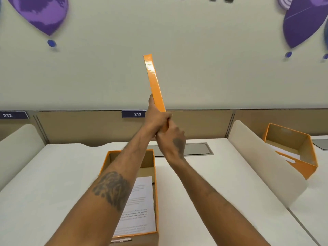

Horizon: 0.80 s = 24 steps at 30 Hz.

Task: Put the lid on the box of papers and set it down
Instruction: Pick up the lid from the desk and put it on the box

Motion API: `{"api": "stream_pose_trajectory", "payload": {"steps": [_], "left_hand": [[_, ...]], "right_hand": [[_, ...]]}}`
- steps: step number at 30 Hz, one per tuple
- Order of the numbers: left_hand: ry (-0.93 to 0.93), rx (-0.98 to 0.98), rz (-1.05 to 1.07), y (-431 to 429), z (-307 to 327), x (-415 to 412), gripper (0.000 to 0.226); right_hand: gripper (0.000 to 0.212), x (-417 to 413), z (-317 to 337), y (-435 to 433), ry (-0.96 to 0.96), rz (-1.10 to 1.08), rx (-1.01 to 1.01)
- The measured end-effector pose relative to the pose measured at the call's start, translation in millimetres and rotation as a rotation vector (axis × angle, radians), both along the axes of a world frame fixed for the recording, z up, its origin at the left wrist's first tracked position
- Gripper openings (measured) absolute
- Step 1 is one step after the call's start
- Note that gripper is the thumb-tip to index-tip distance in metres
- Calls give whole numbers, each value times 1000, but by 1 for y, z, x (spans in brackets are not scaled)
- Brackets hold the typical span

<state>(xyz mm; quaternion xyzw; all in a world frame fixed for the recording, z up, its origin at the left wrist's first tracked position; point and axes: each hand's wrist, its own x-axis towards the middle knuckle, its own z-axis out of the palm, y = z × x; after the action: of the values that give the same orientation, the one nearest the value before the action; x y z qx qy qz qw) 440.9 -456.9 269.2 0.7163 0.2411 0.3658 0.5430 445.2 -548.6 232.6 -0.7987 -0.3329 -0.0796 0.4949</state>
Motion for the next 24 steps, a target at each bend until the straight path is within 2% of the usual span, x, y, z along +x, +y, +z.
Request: {"api": "stream_pose_trajectory", "payload": {"steps": [2,4,5,7,9,11,13,14,17,20,24], "left_hand": [[-23,-49,31,9,-3,-15,83],[-17,-62,42,20,-7,-33,85],[-22,-84,28,26,-8,-44,85],[-59,-173,-2,36,-10,-66,82],[-96,-255,-18,44,-16,-88,76],[-121,-332,-43,52,-29,-109,72],[-149,-416,-89,60,-43,-129,66],[-153,-452,-111,64,-50,-138,62],[-121,-521,-124,75,-73,-164,55],[-18,-506,-50,89,-97,-187,52],[135,-411,39,99,-139,-213,48]], "right_hand": [[38,1,-7,-3,-19,154,10],[41,11,-15,-11,114,336,75],[42,19,-20,-16,185,360,108],[42,36,-30,-21,237,263,153],[47,56,-40,-23,255,93,108],[55,68,-47,-23,468,81,83],[50,71,-53,-20,777,217,143],[46,68,-55,-19,869,279,146],[40,57,-69,-10,850,340,58],[47,36,-90,-2,801,267,21],[27,5,-121,2,836,188,46]]}}
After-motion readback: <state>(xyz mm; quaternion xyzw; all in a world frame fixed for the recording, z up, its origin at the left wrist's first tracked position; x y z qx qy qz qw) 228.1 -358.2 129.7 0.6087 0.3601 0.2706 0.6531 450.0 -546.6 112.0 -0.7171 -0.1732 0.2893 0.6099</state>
